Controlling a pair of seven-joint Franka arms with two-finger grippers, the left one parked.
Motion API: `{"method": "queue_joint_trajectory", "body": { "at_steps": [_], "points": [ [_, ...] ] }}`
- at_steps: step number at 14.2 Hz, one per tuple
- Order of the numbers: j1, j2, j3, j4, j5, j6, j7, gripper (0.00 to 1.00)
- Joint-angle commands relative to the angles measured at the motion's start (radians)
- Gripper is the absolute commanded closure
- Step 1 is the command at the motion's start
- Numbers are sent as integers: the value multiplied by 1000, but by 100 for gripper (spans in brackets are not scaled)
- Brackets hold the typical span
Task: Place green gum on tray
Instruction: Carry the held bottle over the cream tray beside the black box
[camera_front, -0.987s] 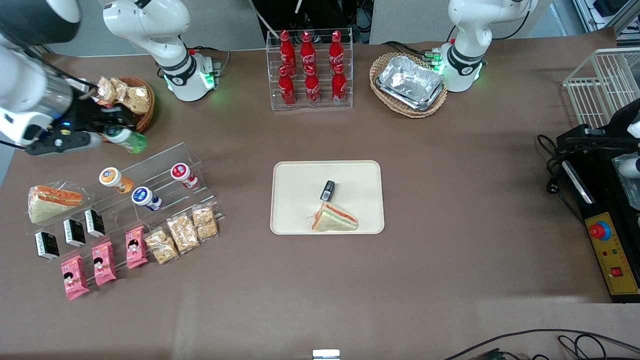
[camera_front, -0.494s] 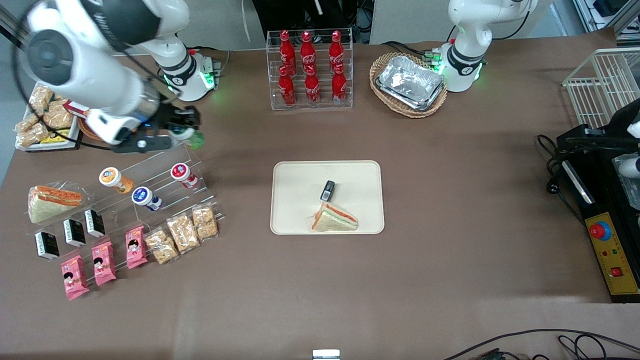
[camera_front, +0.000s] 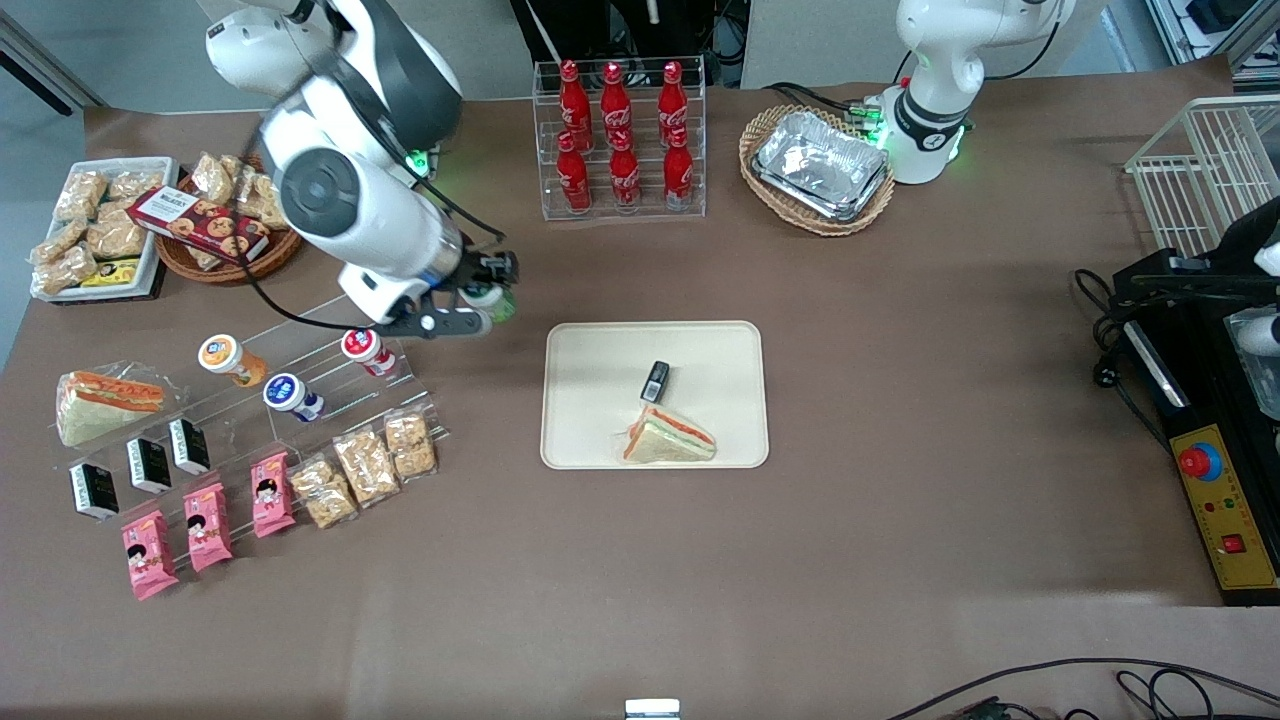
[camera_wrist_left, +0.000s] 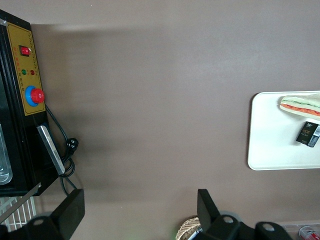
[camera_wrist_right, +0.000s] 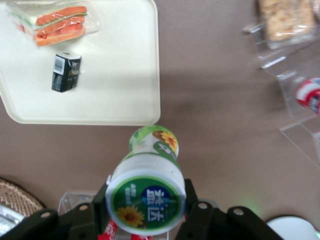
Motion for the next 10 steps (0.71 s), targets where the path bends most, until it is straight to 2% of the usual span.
{"method": "queue_joint_trajectory", "body": {
  "at_steps": [1, 5, 10],
  "points": [
    [54, 47, -9, -36, 30, 117, 37, 66],
    [119, 134, -10, -103, 30, 307, 40, 65],
    [170, 259, -10, -126, 28, 451, 38, 64]
  ]
}}
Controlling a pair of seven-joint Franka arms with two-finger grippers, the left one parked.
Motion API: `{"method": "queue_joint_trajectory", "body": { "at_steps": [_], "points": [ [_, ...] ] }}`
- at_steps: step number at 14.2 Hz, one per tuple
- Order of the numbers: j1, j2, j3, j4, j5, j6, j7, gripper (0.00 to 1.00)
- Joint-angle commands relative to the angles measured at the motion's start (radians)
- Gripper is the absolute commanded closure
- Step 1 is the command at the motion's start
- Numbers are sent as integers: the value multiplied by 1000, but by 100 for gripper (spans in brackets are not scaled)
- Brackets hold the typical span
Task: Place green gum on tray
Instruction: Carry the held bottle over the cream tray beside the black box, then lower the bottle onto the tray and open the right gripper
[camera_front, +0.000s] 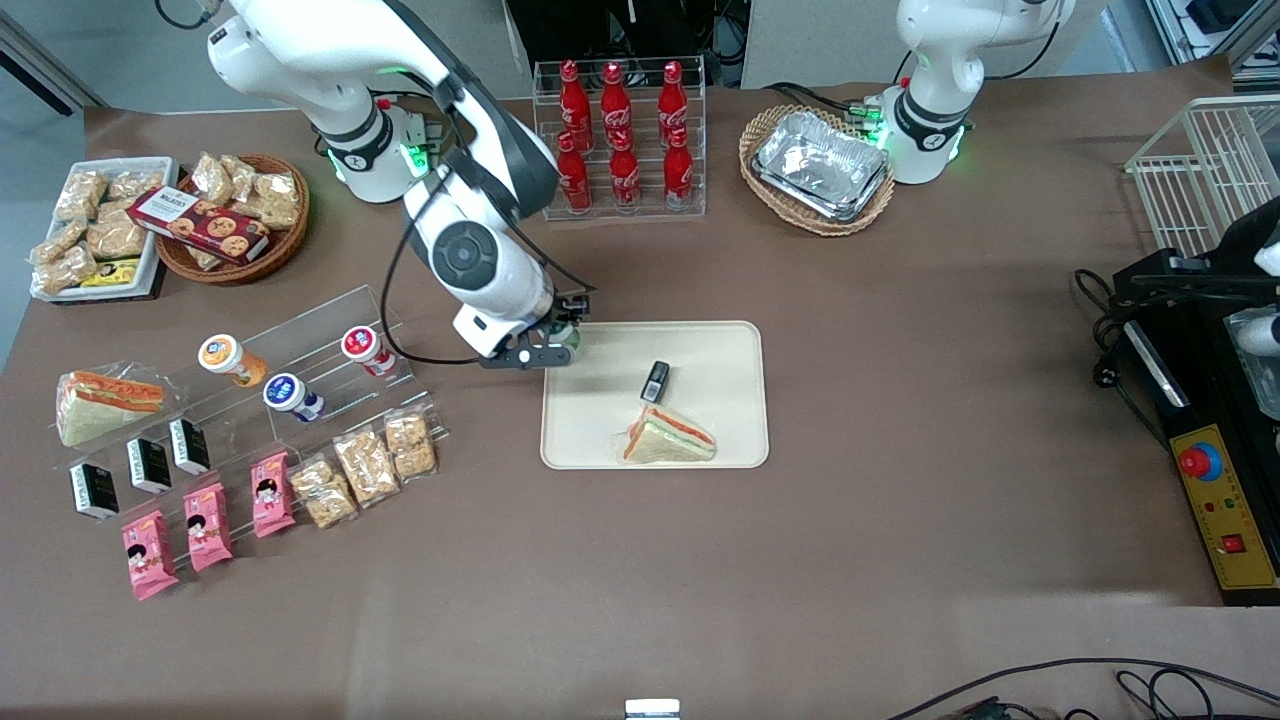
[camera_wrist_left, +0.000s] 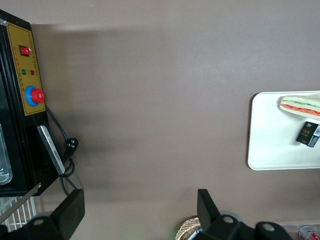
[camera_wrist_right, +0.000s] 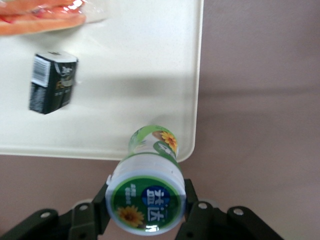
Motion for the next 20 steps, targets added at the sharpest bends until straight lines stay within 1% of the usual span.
{"method": "queue_joint_trajectory", "body": {
  "at_steps": [1, 5, 8, 15, 16, 17, 19, 20],
  "points": [
    [42, 75, -10, -13, 24, 111, 2, 64],
    [68, 121, -10, -36, 24, 202, 3, 63],
    [74, 123, -10, -65, 24, 244, 2, 62],
    [76, 137, -12, -70, 21, 265, 2, 60],
    [76, 137, -10, -70, 21, 265, 2, 53],
    [76, 137, -12, -70, 21, 265, 2, 39],
    [76, 137, -12, -70, 21, 264, 3, 2],
    [76, 140, -12, -70, 21, 264, 3, 1]
  ]
}}
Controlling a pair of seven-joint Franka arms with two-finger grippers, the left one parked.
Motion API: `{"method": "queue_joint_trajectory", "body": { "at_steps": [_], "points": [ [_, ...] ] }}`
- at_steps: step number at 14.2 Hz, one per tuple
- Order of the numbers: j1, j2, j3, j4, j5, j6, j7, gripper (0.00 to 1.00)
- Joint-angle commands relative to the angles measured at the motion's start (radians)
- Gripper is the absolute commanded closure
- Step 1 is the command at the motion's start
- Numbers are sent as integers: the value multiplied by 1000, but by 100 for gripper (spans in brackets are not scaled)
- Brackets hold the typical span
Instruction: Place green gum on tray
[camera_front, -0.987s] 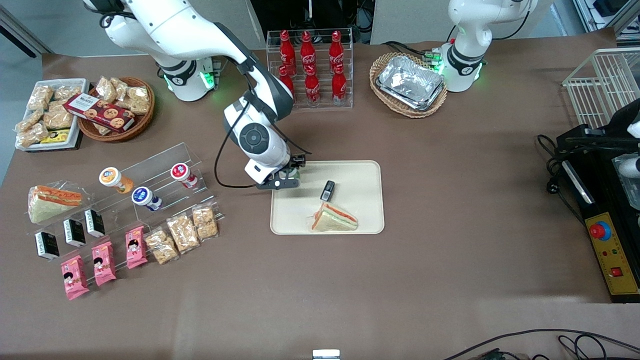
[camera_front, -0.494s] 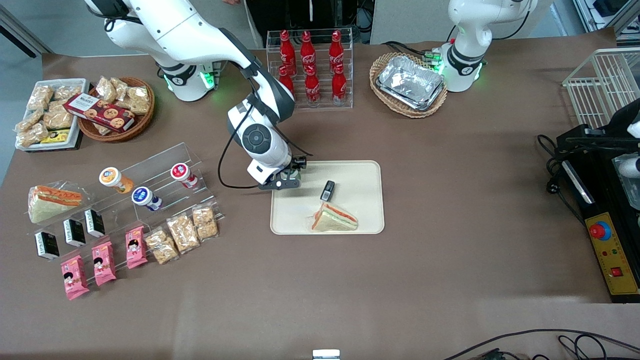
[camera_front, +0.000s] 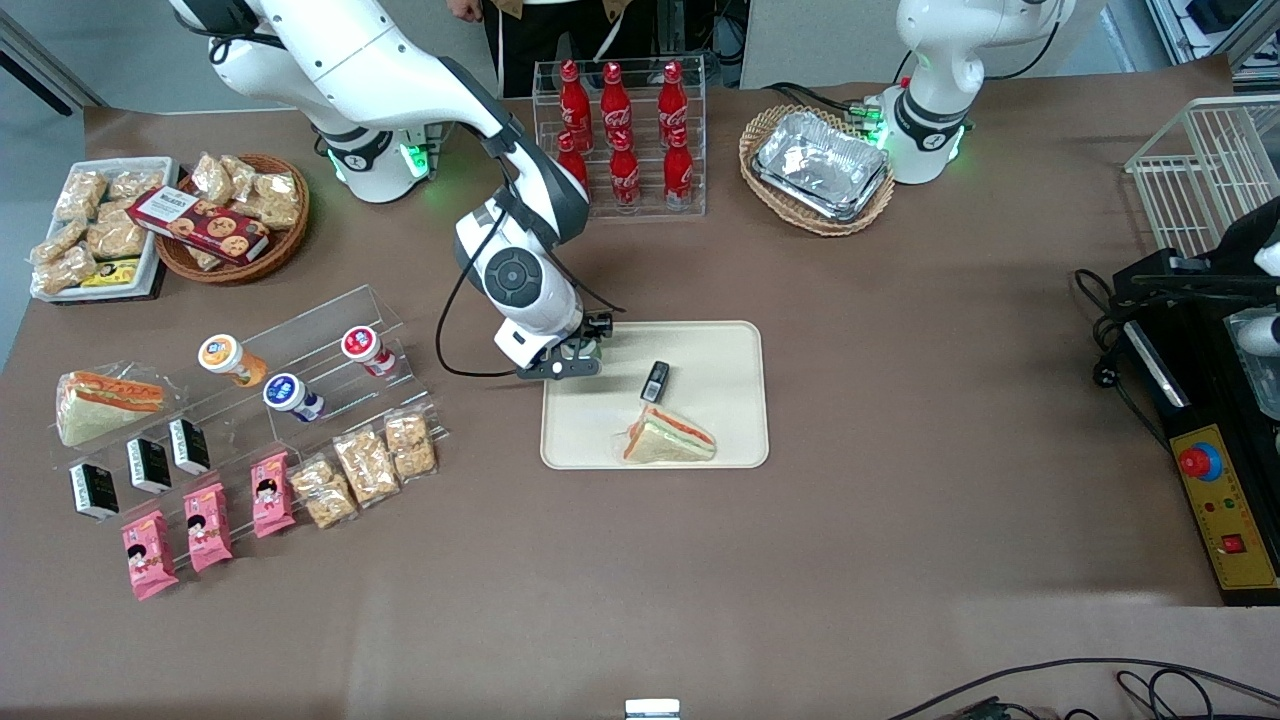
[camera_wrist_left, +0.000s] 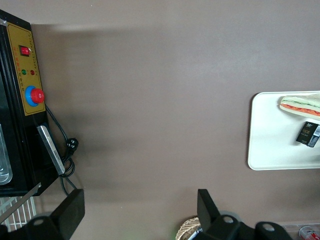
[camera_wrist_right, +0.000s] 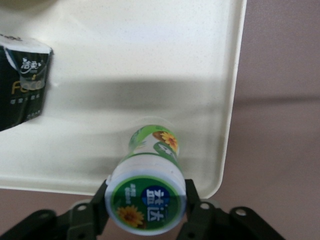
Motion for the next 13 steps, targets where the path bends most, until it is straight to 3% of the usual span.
{"method": "queue_joint_trajectory", "body": {
  "at_steps": [1, 13],
  "points": [
    [13, 4, -10, -9, 21, 24, 2, 1],
    [-12, -49, -21, 11, 14, -36, -48, 0]
  ]
}}
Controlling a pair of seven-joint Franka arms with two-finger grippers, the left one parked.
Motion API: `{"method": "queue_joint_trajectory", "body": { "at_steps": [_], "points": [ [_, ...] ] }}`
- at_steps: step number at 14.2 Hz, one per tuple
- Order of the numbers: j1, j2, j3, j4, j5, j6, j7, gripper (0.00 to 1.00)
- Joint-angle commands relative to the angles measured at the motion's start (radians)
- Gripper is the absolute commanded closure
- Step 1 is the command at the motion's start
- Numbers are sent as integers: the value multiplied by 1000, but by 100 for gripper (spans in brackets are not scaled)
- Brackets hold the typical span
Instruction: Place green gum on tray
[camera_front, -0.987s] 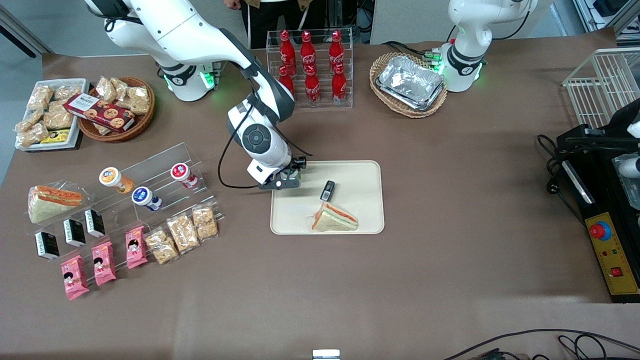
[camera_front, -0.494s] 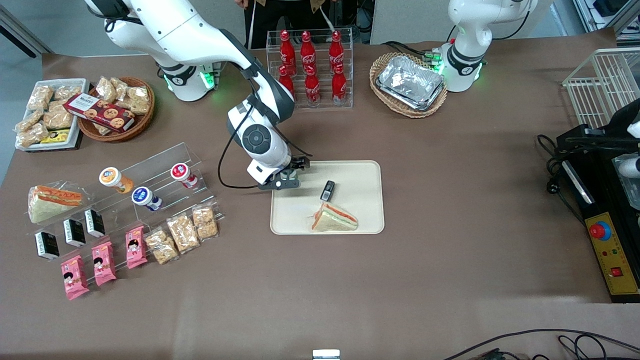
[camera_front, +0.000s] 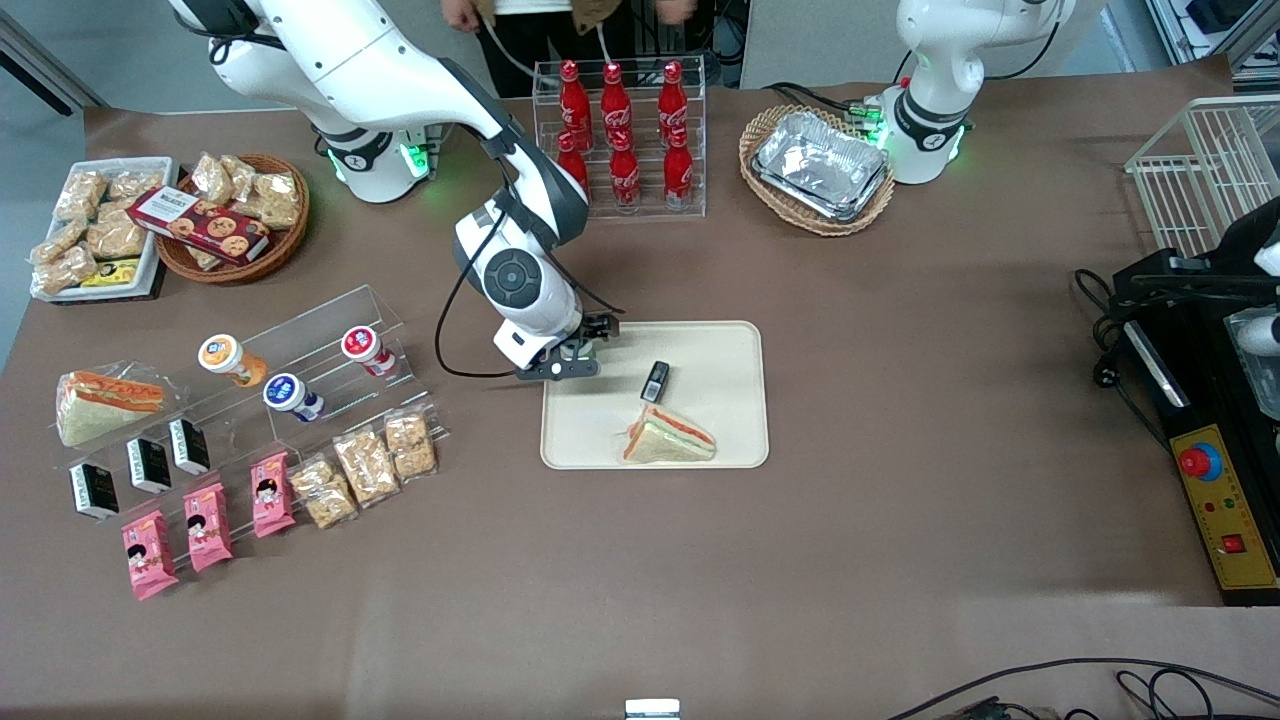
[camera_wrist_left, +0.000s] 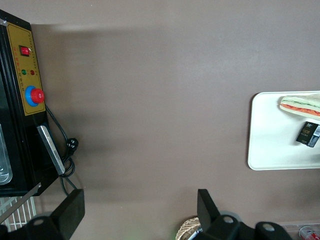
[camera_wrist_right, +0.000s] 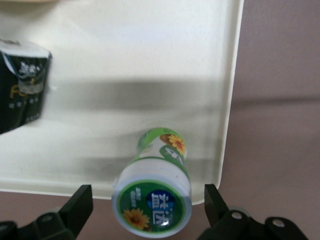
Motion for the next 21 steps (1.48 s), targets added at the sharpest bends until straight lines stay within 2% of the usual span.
{"method": "queue_joint_trajectory", "body": {
  "at_steps": [1, 3, 9, 10, 12, 15, 19, 21],
  "points": [
    [-40, -67, -23, 38, 11, -94, -90, 0],
    [-89, -87, -28, 121, 11, -236, -168, 0],
    [-247, -167, -29, 340, 9, -627, -267, 0],
    [-276, -199, -31, 342, 1, -681, -291, 0],
    [-338, -261, -31, 341, -64, -769, -308, 0],
    [-388, -337, -31, 342, -133, -835, -359, 0],
    [-462, -413, -43, 348, -140, -878, -414, 0],
    [-464, -413, -78, 402, -184, -881, -483, 0]
  ]
}}
